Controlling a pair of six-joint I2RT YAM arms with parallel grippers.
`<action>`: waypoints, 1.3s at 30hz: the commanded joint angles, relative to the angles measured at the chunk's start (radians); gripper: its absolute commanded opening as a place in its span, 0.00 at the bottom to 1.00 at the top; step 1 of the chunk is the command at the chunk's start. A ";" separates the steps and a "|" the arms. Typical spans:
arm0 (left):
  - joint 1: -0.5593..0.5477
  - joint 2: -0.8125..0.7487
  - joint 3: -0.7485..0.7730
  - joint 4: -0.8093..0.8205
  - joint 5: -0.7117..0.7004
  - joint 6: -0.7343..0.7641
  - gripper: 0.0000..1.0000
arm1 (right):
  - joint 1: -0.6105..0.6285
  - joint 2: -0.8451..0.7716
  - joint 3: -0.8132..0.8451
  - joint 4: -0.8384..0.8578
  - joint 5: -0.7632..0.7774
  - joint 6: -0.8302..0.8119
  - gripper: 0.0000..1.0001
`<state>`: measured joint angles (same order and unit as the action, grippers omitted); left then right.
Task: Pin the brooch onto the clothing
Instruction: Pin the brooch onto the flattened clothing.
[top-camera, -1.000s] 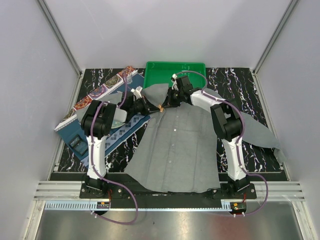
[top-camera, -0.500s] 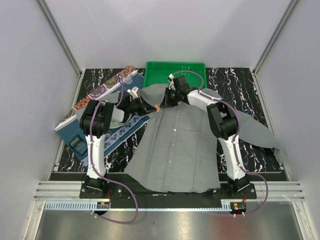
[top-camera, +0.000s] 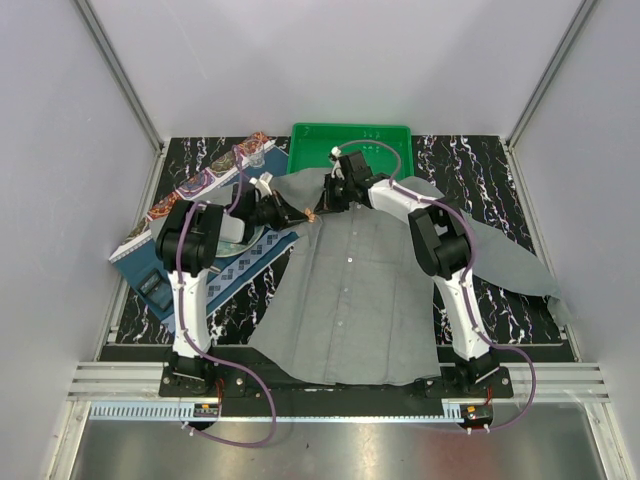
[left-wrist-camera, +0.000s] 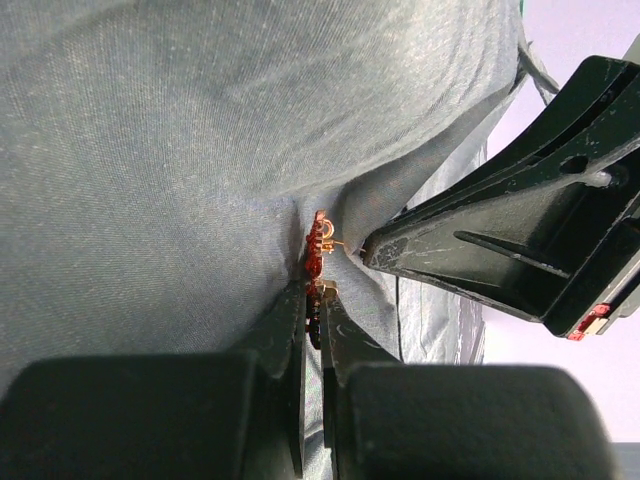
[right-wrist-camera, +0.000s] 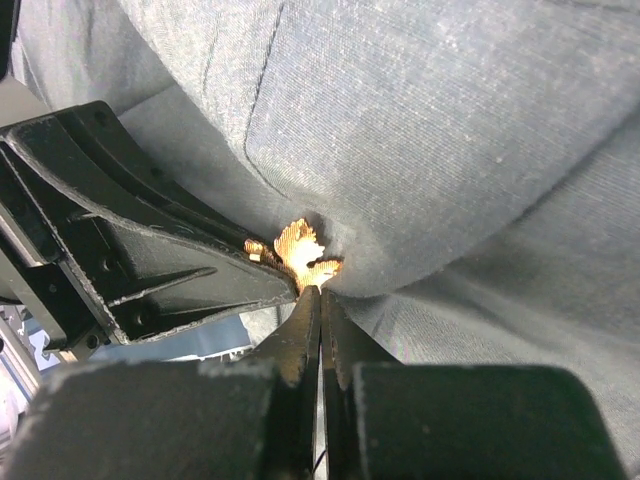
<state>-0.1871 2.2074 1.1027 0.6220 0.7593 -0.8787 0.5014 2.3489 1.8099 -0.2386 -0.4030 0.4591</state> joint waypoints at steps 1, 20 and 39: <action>0.000 -0.055 -0.012 -0.007 0.041 0.044 0.00 | 0.052 0.016 0.077 0.051 -0.023 0.032 0.00; 0.012 -0.032 0.029 -0.120 0.090 0.141 0.00 | 0.092 0.052 0.120 0.012 0.001 -0.016 0.13; 0.015 -0.015 0.028 -0.123 0.064 0.110 0.00 | 0.026 -0.063 0.138 -0.004 -0.174 -0.125 0.57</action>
<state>-0.1650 2.1777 1.1198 0.5026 0.7906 -0.7609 0.5575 2.3924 1.9026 -0.2745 -0.4782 0.3538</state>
